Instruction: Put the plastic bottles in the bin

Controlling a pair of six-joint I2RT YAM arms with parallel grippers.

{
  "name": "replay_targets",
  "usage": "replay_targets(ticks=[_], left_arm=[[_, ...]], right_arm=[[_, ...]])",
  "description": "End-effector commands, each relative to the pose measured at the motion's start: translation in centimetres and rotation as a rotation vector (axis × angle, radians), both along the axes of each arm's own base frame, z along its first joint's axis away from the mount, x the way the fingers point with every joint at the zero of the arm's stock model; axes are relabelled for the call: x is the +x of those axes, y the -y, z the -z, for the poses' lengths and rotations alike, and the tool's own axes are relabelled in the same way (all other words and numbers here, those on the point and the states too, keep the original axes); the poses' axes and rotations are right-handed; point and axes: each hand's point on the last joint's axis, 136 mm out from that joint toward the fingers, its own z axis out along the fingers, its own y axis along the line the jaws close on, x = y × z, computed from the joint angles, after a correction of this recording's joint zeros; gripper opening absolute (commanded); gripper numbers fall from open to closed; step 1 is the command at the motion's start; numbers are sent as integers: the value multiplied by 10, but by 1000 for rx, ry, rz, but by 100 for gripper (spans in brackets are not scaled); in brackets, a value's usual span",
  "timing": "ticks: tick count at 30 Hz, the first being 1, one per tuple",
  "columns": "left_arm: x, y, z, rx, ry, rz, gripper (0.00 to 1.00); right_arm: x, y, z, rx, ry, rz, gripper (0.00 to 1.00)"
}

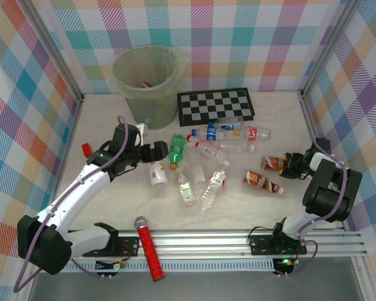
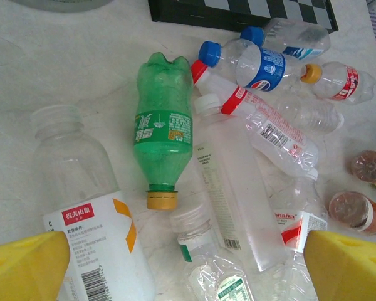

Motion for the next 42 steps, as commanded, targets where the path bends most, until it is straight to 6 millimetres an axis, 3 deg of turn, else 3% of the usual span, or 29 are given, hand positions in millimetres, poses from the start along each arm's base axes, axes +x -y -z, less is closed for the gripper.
replay_targets(ticks=[1,9,15,18,21,25,31,36,42], left_arm=[[5,7,-13,-20,18,5,96],[3,19,-18,-66,18,50,97],[-7,48,-34,-131,49,211,99],[-17,68,-43,-154,71,325,100],[-27,89,-54,-202,97,426,100],[-42,116,-63,-252,114,534,100],[-46,143,-67,-338,131,551,100],[-51,161,-58,-352,131,585,100],[-53,169,-37,-301,82,583,99]], right_arm=[[7,8,-11,-26,12,-1,45],[13,15,-50,-110,75,-55,40],[17,0,-117,-379,201,-371,36],[28,-40,-155,-468,338,-601,37],[32,-106,-182,-453,457,-905,40],[22,-196,-199,-398,590,-1184,38],[3,-286,-208,-281,721,-1354,37],[-11,-333,-206,-197,755,-1457,38],[-14,-352,-212,-137,804,-1458,38]])
